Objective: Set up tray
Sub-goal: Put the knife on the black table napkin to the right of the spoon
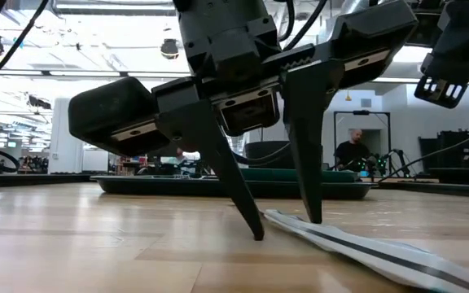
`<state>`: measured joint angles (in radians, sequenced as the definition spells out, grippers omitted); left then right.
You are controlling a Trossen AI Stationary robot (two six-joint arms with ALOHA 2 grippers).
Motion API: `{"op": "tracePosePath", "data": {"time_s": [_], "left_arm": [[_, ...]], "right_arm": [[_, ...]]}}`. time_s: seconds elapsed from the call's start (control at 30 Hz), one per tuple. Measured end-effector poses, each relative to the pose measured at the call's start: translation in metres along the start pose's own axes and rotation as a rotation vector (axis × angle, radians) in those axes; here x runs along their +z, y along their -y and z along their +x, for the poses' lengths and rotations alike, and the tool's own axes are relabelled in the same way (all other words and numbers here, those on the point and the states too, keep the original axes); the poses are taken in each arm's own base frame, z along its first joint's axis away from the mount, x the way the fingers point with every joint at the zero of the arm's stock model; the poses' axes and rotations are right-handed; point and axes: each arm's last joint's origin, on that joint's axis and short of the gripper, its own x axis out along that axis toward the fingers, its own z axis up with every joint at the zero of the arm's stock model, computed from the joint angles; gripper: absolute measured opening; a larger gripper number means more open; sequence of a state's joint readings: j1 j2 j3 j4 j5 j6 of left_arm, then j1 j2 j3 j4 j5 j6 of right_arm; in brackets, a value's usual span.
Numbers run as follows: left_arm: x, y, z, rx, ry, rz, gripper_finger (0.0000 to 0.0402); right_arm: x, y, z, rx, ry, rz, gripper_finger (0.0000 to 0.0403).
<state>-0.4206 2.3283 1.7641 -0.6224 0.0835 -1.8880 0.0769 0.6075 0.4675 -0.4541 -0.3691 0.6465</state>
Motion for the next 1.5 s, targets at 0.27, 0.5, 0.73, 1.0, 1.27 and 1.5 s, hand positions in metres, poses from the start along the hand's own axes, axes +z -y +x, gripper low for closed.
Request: {"op": "tracePosePath", "data": {"time_s": [0.27, 0.5, 0.73, 1.0, 1.27, 1.5], "left_arm": [[0.0, -0.002, 0.0, 0.015, 0.021, -0.009, 0.0123], [0.0, -0.006, 0.0, 0.047, 0.023, -0.009, 0.0123], [0.0, -0.005, -0.003, 0.046, 0.021, -0.038, 0.0123], [-0.006, 0.01, -0.024, 0.049, 0.107, -0.062, 0.0123], [-0.01, 0.018, -0.03, -0.006, 0.094, -0.119, 0.0123], [-0.015, 0.017, -0.031, -0.016, 0.088, -0.165, 0.0123]], "right_arm": [[0.001, 0.0, 0.0, 0.004, 0.005, -0.002, 0.0102], [0.002, -0.001, 0.0, 0.014, 0.018, -0.009, 0.0102], [0.002, -0.002, 0.0, 0.017, 0.021, -0.01, 0.0102], [0.002, -0.002, 0.0, 0.016, 0.021, -0.01, 0.0102], [0.002, -0.002, 0.0, 0.019, 0.019, -0.01, 0.0102], [0.002, -0.002, 0.0, 0.033, 0.008, -0.013, 0.0102]]}}
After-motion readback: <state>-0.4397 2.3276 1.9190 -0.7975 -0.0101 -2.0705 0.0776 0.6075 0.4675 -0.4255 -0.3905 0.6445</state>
